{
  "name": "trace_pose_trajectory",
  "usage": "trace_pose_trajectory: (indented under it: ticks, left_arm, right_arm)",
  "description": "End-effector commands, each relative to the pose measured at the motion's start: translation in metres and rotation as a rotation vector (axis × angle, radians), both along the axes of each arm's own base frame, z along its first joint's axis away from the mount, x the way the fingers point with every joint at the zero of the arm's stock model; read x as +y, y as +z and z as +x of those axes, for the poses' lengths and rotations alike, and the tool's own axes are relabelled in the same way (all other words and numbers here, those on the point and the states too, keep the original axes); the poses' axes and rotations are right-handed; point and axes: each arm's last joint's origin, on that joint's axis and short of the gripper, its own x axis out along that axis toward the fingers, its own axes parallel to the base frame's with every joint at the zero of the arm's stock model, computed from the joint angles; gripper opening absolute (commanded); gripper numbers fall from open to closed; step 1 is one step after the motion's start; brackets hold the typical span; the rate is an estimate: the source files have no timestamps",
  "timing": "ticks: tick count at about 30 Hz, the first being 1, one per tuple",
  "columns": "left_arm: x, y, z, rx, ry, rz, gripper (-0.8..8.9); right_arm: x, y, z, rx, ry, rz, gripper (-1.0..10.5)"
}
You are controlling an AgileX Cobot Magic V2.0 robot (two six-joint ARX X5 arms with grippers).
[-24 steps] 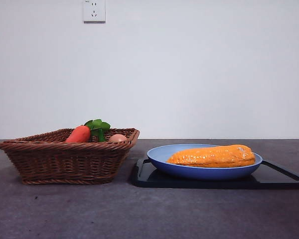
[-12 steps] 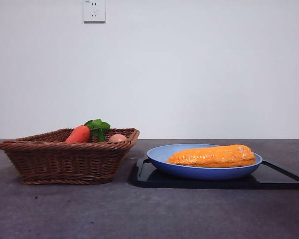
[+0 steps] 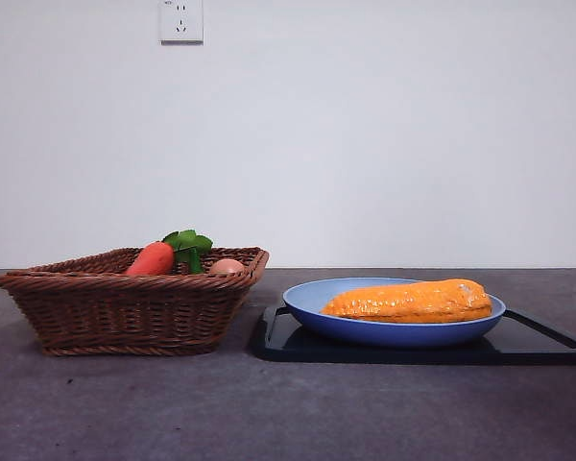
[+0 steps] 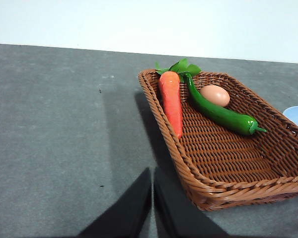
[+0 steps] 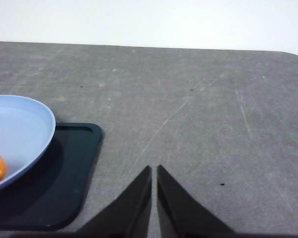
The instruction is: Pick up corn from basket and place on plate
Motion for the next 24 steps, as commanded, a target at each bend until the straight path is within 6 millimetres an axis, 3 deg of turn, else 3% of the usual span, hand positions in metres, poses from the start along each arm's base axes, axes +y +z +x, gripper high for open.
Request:
trace_pose_trajectory:
  ticks: [1, 24]
  left_arm:
    - [0.0003, -0.0088, 0.0014, 0.021, 0.003, -0.003, 0.08]
    - [0.0003, -0.0088, 0.0014, 0.021, 0.003, -0.003, 0.08]
  right_arm:
    - [-0.0003, -0.0017, 0.0003, 0.000, -0.007, 0.010, 0.0]
    - [-0.0003, -0.0009, 0.0004, -0.006, -0.006, 0.010, 0.0]
